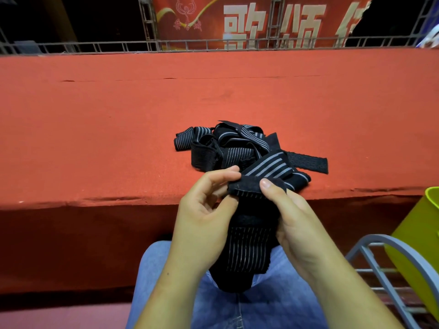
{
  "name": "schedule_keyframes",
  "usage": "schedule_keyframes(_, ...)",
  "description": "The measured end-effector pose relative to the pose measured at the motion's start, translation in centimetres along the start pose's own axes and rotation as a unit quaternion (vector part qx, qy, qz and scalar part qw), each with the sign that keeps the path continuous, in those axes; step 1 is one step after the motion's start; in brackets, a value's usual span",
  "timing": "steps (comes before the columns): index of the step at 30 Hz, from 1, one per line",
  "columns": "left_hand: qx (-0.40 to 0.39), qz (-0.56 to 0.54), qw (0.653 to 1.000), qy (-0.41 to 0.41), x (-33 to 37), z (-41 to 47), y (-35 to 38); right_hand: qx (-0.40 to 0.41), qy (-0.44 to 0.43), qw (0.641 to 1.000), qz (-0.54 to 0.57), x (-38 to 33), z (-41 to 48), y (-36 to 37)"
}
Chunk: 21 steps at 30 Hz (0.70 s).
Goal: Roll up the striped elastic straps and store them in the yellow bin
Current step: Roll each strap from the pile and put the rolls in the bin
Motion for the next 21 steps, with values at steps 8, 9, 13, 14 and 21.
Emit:
schedule_keyframes(8,0.018,-0.021,0.998,-0.048,-0.36,0.27,-0.12,0.011,-0.021,1.0,0.002,0.34,0.39,-0.33)
schedule_keyframes(9,0.015,-0.019,0.998,-0.054,-0.37,0.27,-0.13,0.007,-0.021,1.0,0.003,0.37,0.42,-0.31)
schedule_keyframes(13,0.012,0.011,0.998,-0.059,-0.66,0.25,-0.26,-0.004,-0.024,1.0,-0.006,0.48,0.5,-0.32)
schedule_keyframes(14,0.013,0.013,0.998,-0.06,-0.69,0.26,-0.31,-0.006,-0.027,1.0,-0.012,0.52,0.52,-0.36)
schedule_keyframes(21,0.021,0.046,0.998,-0.027,-0.7,0.46,-0.59,-0.005,-0.029,0.999,-0.034,0.69,0.38,-0.35)
Point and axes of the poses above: each hand's wrist, its own z-axis towards the middle knuckle, its own y-axis out of the palm, x = y × z, the point moved 3 cm from there along z, towards the middle knuckle, and after that the axes turned 8 degrees about z, right-handed, at the moved point
